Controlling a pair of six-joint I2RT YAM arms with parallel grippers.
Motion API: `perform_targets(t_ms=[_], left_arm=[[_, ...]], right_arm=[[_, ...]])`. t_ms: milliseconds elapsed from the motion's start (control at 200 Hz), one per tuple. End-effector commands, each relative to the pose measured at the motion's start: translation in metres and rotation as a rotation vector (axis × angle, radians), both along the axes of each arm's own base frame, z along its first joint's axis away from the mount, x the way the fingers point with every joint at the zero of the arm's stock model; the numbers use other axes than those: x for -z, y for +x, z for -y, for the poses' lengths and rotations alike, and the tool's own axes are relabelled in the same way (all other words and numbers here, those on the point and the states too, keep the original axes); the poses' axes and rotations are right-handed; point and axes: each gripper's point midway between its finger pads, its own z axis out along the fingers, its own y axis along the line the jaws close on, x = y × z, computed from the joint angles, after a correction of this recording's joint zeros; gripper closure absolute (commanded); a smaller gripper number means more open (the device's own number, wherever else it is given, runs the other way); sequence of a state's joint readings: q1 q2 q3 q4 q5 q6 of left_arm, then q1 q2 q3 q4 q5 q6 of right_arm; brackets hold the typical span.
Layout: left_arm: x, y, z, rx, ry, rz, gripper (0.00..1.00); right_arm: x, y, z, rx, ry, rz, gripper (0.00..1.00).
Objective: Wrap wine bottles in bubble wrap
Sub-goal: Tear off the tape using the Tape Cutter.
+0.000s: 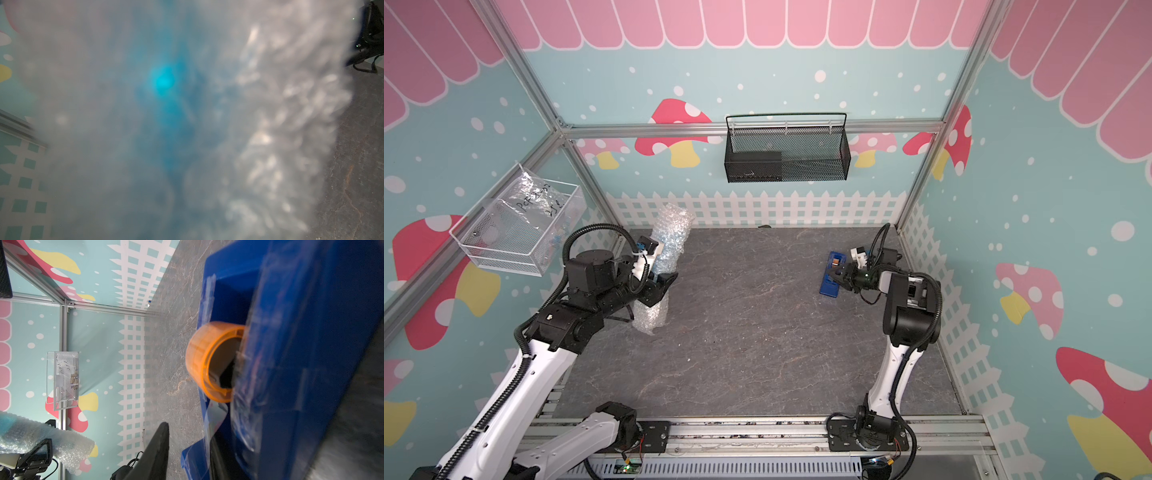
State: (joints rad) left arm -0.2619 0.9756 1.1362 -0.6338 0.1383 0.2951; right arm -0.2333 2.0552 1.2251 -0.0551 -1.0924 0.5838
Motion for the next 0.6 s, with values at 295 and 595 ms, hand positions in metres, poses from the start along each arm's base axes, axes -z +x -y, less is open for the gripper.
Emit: perform_targets(t_ms=[295, 595], left_arm=[[-0.039, 0.004, 0.002, 0.01, -0.052, 0.147, 1.0], [-0.039, 0.003, 0.002, 0.008, -0.054, 0.148, 1.0]], right_arm=[[-0.002, 0.005, 0.001, 0.015, -0.03, 0.004, 0.78], [-0.011, 0.008, 0.001, 0.007, -0.022, 0.032, 0.99]])
